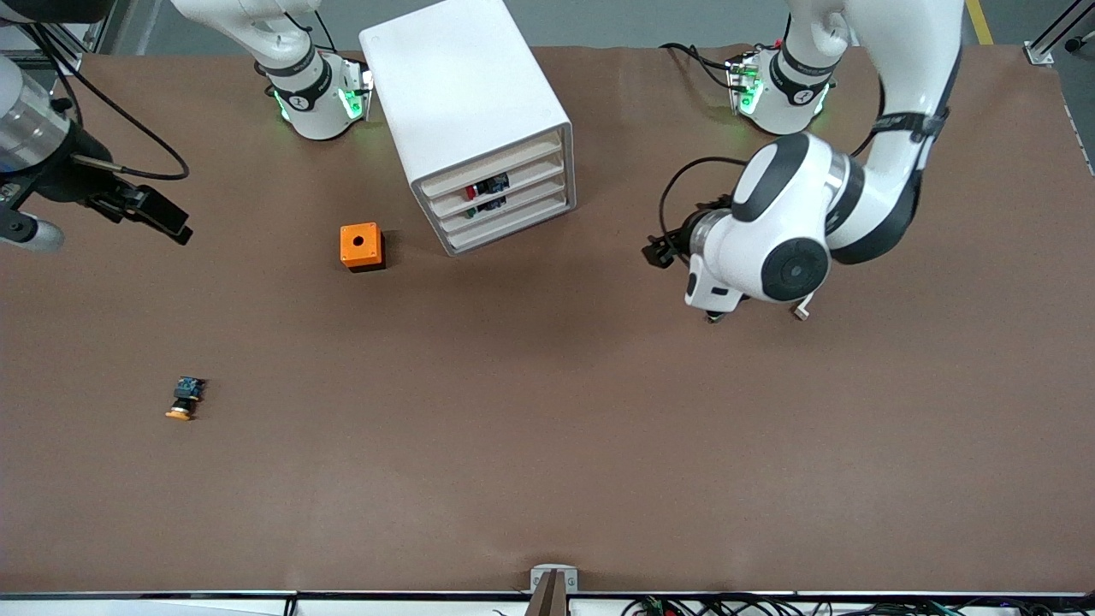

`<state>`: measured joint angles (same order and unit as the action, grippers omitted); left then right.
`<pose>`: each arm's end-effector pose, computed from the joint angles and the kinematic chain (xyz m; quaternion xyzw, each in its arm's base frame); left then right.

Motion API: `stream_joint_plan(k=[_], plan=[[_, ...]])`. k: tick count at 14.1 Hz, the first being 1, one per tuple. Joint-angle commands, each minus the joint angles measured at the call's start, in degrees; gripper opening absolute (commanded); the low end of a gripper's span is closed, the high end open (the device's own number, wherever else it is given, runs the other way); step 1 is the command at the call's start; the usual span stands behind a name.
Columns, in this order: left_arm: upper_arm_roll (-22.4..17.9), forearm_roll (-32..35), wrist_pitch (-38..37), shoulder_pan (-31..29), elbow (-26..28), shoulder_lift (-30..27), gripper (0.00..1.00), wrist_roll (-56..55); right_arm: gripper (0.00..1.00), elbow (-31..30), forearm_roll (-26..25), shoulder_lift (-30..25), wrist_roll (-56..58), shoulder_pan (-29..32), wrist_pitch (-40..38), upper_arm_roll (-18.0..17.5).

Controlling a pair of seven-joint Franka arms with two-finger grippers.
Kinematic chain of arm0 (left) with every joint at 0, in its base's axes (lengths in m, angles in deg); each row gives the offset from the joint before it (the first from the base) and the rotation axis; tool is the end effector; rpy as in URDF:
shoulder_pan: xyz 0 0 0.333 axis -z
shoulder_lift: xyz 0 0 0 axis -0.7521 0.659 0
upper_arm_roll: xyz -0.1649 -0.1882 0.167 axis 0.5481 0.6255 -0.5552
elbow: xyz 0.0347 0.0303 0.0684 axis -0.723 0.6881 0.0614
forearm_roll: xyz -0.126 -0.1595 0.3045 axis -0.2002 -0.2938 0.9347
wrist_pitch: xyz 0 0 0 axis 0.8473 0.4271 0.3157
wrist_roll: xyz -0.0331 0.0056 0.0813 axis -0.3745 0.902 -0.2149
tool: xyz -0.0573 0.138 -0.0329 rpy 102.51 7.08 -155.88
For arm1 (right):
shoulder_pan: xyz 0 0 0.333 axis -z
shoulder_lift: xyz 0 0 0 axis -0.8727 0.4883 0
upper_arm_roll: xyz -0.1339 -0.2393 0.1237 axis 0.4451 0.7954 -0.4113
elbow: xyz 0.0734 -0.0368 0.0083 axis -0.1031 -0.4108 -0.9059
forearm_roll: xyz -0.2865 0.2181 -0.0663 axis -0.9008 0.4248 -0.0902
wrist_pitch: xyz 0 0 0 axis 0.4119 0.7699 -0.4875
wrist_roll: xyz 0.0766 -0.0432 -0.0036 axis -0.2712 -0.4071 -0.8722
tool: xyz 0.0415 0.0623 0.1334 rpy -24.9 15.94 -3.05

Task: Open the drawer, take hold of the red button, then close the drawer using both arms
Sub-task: 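Move the left gripper to the drawer handle while the right gripper rises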

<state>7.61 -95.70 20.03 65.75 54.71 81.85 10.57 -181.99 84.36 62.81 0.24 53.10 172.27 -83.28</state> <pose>0.4755 -0.3197 0.3321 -0.8732 -0.3491 0.3394 0.0190 0.5097 0.0628 0.5641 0.9819 -0.1890 0.0050 0.0064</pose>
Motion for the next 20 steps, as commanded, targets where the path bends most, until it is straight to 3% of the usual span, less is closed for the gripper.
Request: stream_joint_plan(k=[1, 6, 10, 15, 18, 20], plan=[[1.2, -6.1, 2.6, -0.6, -3.8, 7.6, 1.0, -13.9, 1.0, 0.0, 0.8, -0.3, -7.3, -3.0, -1.5, 0.4], [4.6, -15.6, 4.1, -0.9, -7.8, 17.7, 1.0, -30.4, 1.0, 0.0, 1.1, -0.3, -14.1, -6.5, -1.9, 0.4], [7.0, -21.6, 4.1, -0.8, -8.3, 24.3, 1.0, -44.7, 1.0, 0.0, 5.4, -0.3, -21.9, -7.4, -1.6, 0.4], [10.6, -23.7, 2.2, -0.5, -8.2, 28.6, 1.0, -56.7, 1.0, 0.0, 5.3, -0.3, -26.3, -10.3, -1.5, 0.5], [12.3, -25.2, -0.7, -0.4, -7.8, 29.2, 1.0, -57.8, 1.0, 0.0, 5.3, -0.3, -29.2, -11.7, -1.4, 0.5], [12.3, -25.5, -1.6, 0.4, -7.8, 29.3, 0.85, -58.3, 1.0, 0.0, 5.3, -0.2, -30.8, -12.8, -1.3, 0.5]])
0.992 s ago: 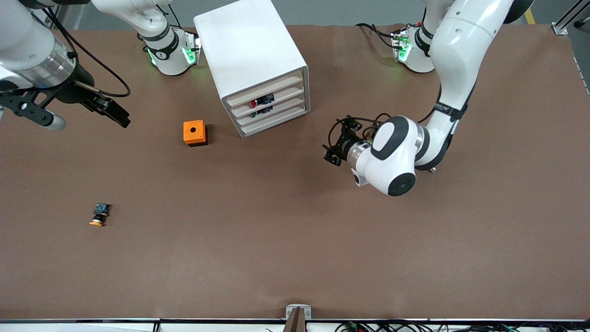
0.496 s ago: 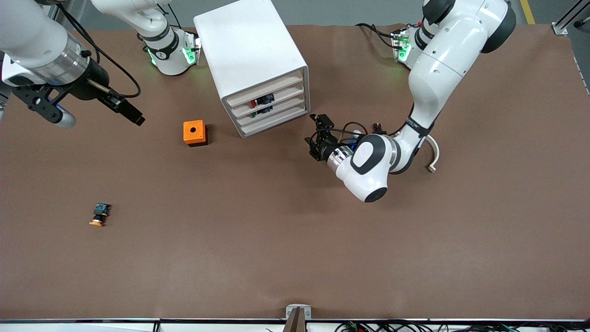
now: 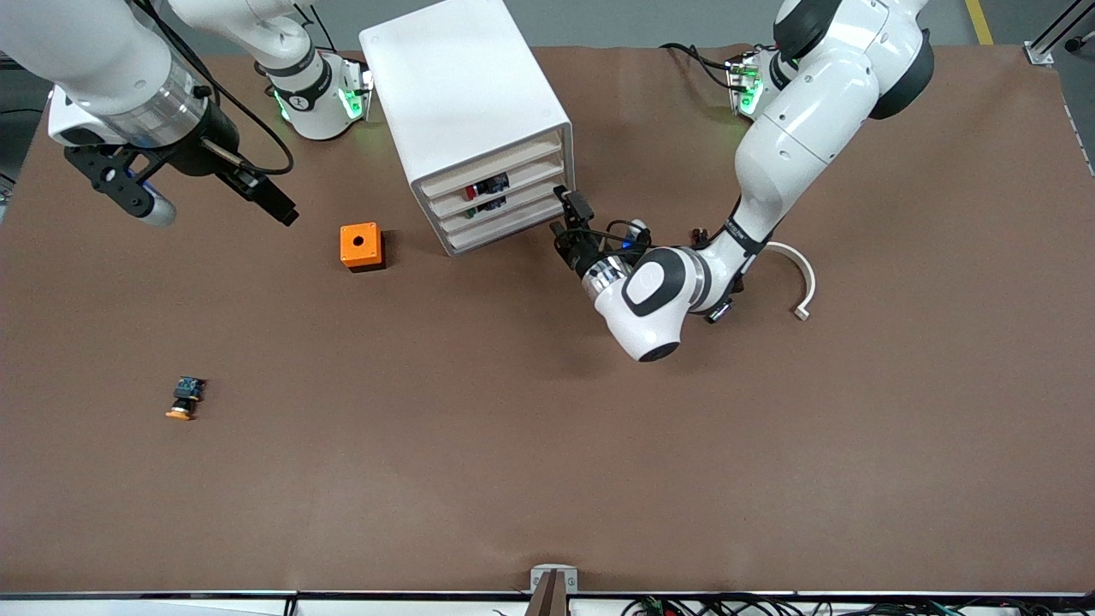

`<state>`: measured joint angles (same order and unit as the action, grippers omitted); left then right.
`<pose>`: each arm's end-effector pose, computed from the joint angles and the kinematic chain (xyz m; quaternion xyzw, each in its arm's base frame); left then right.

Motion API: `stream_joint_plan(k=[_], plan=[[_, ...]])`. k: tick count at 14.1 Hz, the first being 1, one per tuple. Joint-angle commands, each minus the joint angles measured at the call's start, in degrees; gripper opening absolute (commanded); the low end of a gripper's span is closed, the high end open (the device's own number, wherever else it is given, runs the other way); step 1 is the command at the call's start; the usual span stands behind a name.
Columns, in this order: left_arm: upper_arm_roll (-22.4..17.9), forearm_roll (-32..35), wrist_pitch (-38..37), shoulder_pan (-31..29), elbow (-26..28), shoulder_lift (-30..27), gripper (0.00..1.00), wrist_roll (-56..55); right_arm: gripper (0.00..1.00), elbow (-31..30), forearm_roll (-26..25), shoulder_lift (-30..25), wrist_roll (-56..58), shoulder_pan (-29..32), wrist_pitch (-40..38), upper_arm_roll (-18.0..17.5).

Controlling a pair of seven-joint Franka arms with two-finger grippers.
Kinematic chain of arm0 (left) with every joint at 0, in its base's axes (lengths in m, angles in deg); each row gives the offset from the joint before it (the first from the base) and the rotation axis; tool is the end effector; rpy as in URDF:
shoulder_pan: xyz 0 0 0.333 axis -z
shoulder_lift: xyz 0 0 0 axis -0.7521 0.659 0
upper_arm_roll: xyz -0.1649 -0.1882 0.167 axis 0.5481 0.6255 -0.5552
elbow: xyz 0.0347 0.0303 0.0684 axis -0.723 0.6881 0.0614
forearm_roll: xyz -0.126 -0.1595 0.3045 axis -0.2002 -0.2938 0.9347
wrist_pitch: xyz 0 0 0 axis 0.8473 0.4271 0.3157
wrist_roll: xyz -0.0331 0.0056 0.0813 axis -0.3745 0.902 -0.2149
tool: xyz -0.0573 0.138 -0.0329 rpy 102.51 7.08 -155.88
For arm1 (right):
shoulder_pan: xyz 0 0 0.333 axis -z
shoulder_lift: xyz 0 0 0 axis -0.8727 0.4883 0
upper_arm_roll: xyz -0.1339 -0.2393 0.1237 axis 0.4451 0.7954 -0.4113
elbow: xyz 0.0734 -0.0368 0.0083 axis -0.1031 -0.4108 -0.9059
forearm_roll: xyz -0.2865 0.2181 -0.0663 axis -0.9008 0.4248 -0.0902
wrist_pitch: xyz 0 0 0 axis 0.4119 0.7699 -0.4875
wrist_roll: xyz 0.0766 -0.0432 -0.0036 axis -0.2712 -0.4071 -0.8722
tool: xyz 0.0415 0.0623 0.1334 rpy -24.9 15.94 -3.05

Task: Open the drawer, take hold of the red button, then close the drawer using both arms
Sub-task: 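Pull the drawer open with the left gripper while the right gripper approaches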

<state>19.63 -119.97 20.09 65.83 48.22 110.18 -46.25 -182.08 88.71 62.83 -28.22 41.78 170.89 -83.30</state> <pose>0.3983 -0.4527 0.1778 -0.4657 -0.6086 0.5779 0.2805 0.4801 0.1716 0.5614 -0.9424 0.3330 0.0268 0.0176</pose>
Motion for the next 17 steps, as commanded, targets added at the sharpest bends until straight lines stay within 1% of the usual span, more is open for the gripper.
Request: stream_joint_plan(k=[1, 3, 4, 8, 9, 11, 12, 15, 17], plan=[[0.3, -1.3, -1.8, 0.8, -1.3, 1.0, 0.8, -1.5, 1.0, 0.0, 1.0, -0.2, -3.8, -2.0, 0.1, 0.5], [0.3, -1.4, -2.2, 1.9, -1.1, 1.2, 0.67, -1.5, 1.0, 0.0, 1.0, -0.1, -6.0, -3.3, 0.1, 0.5], [0.3, -1.4, -3.0, 2.5, -1.1, 1.2, 0.64, -1.5, 1.0, -0.2, 1.0, -0.1, -6.7, -3.8, 0.1, 0.5], [0.3, -1.5, -3.1, 4.8, -0.5, 1.6, 0.64, -1.6, 1.0, -0.3, 0.9, -0.1, -9.4, -5.4, 0.4, 0.5], [0.3, -1.5, -3.1, 5.3, -0.2, 1.7, 0.59, -1.7, 1.0, -0.3, 0.9, 0.0, -10.1, -6.0, 0.4, 0.5], [0.3, -1.5, -3.2, 6.4, -0.3, 1.7, 0.43, -3.8, 1.0, -0.3, 1.0, 0.1, -11.1, -6.7, 0.6, 0.5], [0.3, -1.5, -3.2, 6.4, -0.3, 1.8, 0.37, -3.9, 1.0, -0.4, 1.0, 0.2, -11.9, -7.2, 0.8, 0.5], [0.3, -1.5, -3.2, 6.4, -0.3, 1.8, 0.23, -3.9, 1.0, -0.5, 1.0, 0.4, -13.4, -7.8, 1.0, 0.5], [0.3, -1.5, -3.2, 6.2, -0.3, 1.7, 0.21, -3.9, 1.0, -1.0, 1.0, 0.4, -14.9, -8.1, 1.7, 0.5]])
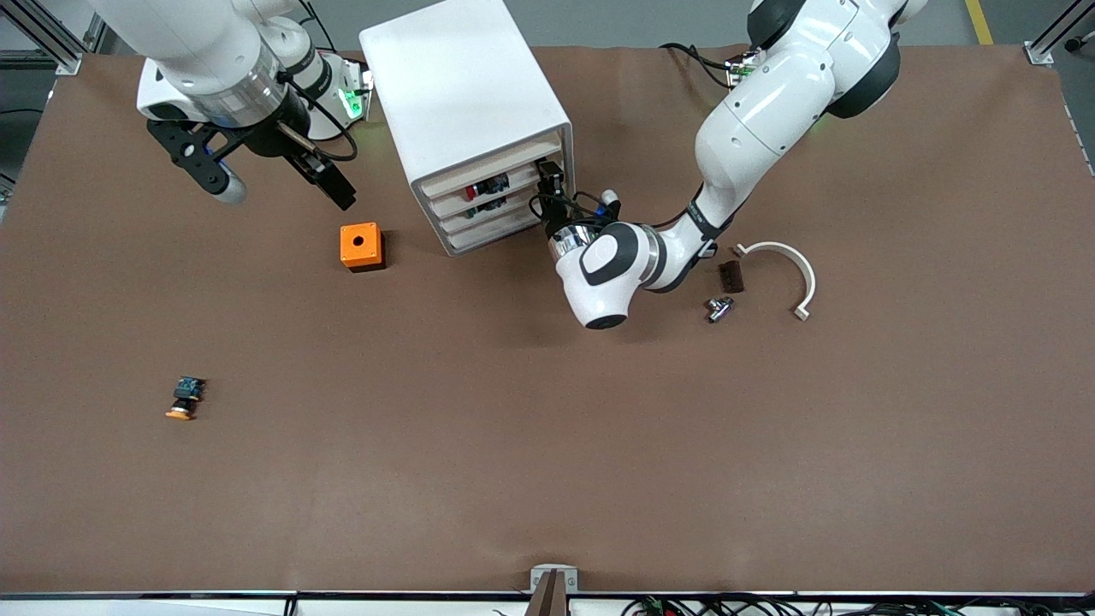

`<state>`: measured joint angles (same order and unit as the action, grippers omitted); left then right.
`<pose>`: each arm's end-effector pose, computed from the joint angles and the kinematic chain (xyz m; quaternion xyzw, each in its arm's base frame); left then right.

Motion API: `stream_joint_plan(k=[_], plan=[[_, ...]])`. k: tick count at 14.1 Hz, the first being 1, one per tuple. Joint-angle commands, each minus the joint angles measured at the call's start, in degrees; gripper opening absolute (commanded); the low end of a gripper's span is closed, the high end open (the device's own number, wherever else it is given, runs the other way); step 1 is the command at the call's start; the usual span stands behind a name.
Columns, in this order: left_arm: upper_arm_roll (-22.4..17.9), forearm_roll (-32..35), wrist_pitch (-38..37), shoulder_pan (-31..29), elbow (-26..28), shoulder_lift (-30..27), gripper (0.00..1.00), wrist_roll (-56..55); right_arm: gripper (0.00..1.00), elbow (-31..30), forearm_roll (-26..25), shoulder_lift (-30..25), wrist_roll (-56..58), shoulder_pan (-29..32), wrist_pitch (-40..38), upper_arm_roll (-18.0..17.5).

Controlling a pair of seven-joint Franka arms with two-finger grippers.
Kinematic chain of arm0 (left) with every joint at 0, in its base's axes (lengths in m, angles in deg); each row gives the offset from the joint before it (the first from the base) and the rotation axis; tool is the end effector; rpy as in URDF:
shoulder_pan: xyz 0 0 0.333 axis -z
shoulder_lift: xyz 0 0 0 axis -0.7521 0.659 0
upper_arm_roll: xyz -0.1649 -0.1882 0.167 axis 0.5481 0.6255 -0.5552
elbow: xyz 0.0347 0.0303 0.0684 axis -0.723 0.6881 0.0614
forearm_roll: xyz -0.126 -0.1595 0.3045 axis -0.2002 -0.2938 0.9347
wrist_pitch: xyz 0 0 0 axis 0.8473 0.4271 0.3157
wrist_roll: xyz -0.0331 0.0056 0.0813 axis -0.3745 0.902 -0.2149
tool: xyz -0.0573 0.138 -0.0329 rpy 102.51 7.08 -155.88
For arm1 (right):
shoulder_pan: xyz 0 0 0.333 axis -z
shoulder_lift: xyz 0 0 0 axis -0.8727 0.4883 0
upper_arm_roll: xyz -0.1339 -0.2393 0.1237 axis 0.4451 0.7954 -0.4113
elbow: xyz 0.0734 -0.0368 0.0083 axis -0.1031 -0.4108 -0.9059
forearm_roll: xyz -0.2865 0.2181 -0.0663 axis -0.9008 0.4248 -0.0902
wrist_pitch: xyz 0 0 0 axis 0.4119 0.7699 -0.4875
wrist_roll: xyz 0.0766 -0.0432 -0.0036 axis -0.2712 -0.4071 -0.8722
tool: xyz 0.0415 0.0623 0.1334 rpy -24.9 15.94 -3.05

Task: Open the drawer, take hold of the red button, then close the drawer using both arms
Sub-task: 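Pull the drawer open with the left gripper while the right gripper approaches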

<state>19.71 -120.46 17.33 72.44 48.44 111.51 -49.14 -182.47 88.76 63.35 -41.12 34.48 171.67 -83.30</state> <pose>0.3323 -0.4916 0.1708 -0.4763 -0.5753 0.5626 0.3545 0.4576 0.2329 0.5549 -0.9248 0.3791 0.0305 0.0120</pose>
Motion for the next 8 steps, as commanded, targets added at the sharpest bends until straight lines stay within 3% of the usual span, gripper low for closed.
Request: stream_joint_plan(k=[1, 8], plan=[[0.2, -0.9, -0.5, -0.4, -0.6, 0.4, 0.18, -1.0, 1.0, -1.1, 1.0, -0.1, -2.6, -1.8, 1.5, 0.5], [-0.2, -0.8, -0.4, -2.3, -0.9, 0.2, 0.12, 0.0, 1.0, -4.0, 0.3, 1.0, -10.7, -7.2, 5.4, 0.5]])
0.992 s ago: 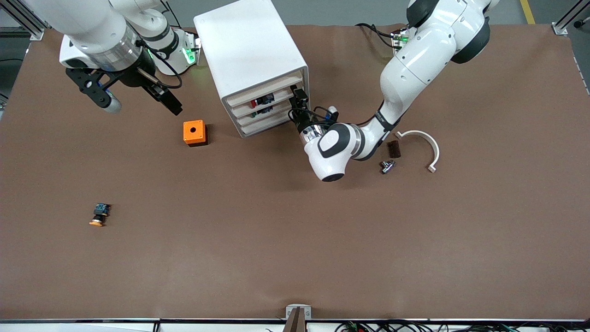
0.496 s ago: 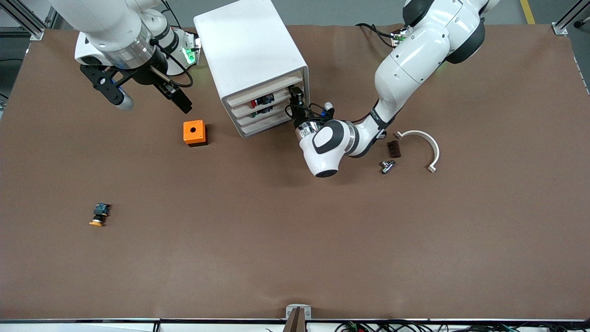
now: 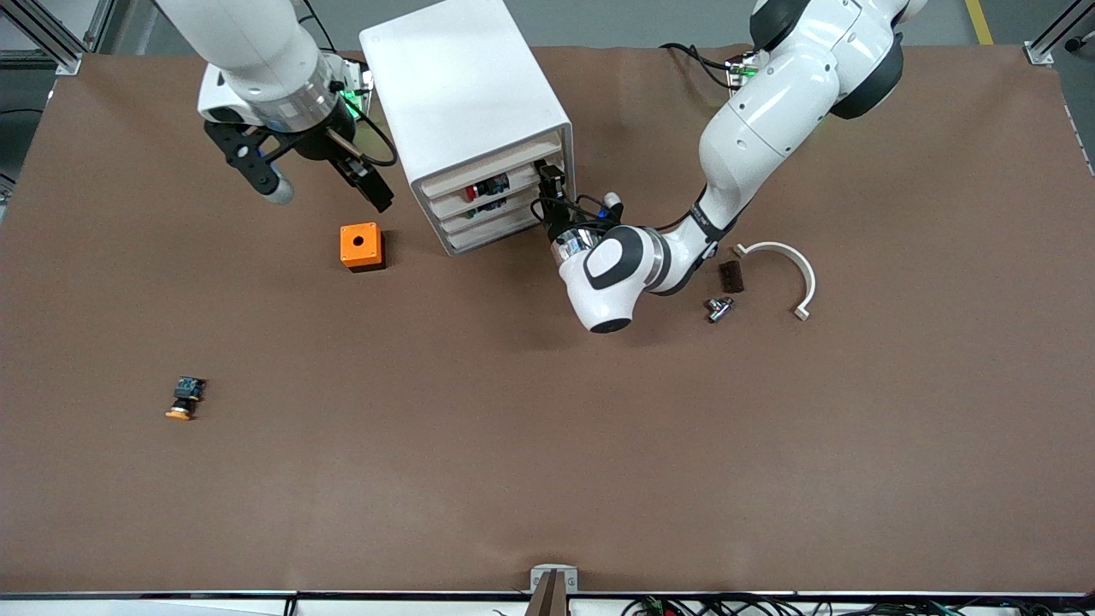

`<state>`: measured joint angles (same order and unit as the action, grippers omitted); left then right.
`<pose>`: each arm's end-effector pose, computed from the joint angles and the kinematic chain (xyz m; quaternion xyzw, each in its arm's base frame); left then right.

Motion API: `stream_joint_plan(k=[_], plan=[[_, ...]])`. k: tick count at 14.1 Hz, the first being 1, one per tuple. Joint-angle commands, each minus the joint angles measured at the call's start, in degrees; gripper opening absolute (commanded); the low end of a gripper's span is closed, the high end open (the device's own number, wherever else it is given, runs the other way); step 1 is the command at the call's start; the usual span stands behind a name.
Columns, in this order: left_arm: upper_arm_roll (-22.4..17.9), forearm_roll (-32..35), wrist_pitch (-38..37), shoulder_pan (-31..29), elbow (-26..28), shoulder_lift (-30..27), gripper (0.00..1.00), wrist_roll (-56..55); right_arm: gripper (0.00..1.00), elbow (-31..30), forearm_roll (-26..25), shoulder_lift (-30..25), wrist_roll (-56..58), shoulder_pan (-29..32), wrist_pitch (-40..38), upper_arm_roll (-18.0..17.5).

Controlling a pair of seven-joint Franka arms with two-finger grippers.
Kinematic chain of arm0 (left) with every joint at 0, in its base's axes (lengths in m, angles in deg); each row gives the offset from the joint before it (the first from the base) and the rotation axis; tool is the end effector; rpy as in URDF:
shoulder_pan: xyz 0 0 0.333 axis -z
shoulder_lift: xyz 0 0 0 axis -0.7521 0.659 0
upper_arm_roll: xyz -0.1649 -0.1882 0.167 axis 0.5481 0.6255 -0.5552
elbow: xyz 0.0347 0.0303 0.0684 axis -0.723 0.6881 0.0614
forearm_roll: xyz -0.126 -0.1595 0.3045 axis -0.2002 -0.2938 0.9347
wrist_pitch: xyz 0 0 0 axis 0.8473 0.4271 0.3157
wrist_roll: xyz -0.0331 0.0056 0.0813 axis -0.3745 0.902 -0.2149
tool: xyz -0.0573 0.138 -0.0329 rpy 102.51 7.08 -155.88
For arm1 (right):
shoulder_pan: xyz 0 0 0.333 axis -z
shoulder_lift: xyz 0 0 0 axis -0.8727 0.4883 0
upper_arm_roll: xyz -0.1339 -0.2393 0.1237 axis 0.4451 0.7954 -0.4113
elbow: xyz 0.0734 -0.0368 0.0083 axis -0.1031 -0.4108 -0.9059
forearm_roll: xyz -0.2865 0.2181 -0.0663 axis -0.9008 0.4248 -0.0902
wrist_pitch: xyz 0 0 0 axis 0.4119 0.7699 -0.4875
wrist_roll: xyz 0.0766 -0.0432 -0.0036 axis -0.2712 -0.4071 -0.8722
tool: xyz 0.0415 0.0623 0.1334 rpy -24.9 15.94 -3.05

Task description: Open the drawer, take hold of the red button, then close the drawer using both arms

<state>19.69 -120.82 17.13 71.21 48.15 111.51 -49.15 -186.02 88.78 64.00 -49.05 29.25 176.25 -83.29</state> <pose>0.3442 -0.4853 0.1731 -0.4693 -0.5793 0.5692 0.3467 0.4423 0.2778 0.5281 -0.9146 0.4030 0.0298 0.0112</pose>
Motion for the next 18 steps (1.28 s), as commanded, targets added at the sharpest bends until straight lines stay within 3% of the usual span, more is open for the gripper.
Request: stream_joint_plan(k=[1, 5, 13, 18], plan=[[-0.2, -0.5, 0.3, -2.3, -0.6, 0.2, 0.12, 0.3, 1.0, -0.4, 0.2, 0.4, -3.0, -2.6, 0.7, 0.5], [-0.3, -0.5, 2.3, -6.0, -0.8, 0.2, 0.11, 0.4, 1.0, -0.3, -0.1, 1.5, -6.1, -5.1, 1.5, 0.5], [-0.3, -0.4, 4.6, -12.3, -1.8, 0.2, 0.16, 0.4, 1.0, -0.2, -3.4, 10.4, -24.8, -15.2, 11.9, 0.5], [-0.3, -0.3, 4.6, -12.9, -1.8, 0.2, 0.19, 0.5, 1.0, 0.2, -3.5, 15.0, -27.4, -18.5, 18.9, 0.5]])
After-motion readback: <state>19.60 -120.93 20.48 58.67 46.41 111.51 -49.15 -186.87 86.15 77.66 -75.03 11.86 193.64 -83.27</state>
